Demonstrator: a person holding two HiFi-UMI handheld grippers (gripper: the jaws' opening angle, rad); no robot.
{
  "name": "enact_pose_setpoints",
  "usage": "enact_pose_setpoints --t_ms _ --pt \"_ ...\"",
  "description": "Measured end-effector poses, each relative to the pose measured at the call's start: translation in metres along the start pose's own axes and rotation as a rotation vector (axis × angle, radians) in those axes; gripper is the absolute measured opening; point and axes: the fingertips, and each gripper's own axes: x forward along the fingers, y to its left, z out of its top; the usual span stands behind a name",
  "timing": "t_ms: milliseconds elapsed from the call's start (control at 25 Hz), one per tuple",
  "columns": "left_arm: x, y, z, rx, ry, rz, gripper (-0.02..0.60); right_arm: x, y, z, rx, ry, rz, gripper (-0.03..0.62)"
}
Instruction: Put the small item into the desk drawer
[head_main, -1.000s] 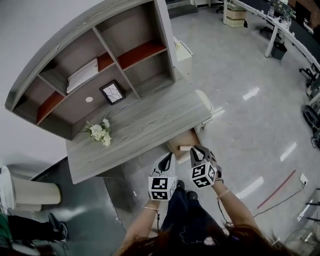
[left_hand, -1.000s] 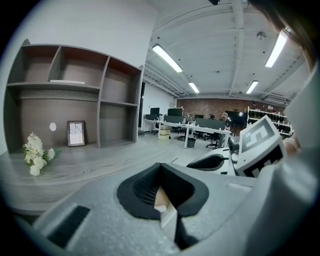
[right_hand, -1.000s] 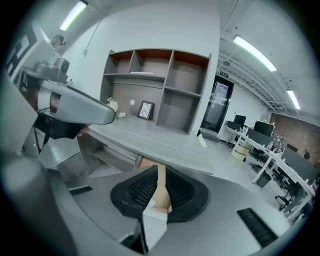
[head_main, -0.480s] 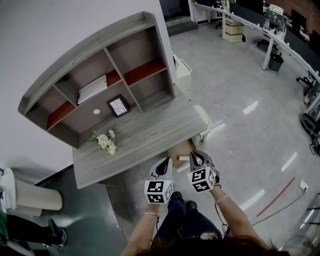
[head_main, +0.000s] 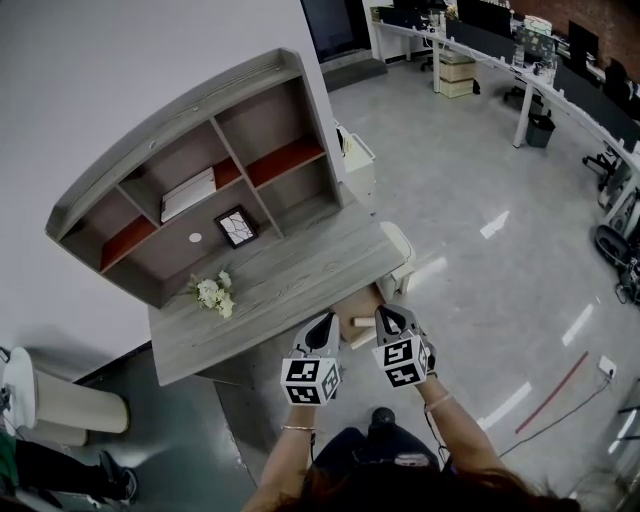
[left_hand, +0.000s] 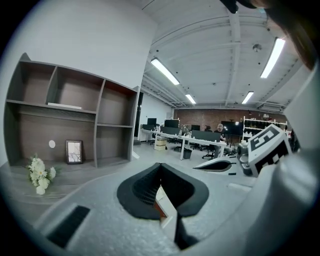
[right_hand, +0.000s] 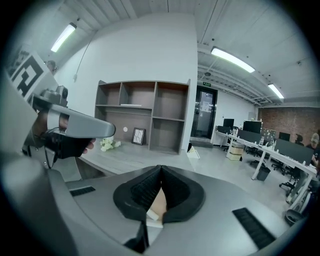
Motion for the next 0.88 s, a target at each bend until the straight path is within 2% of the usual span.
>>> enact_pose_setpoints --t_ms 520,880 --pt "-0.039 -0.018 0.039 0.069 -0.035 -0.075 0.015 -0.049 0.025 0.05 0.113 -0.089 -0.011 0.002" --pt "-0.072 -0.019 0.077 0.106 -0.08 -0.077 0.015 -0.087 0.036 0.096 0.096 -0.15 -0.051 0.002"
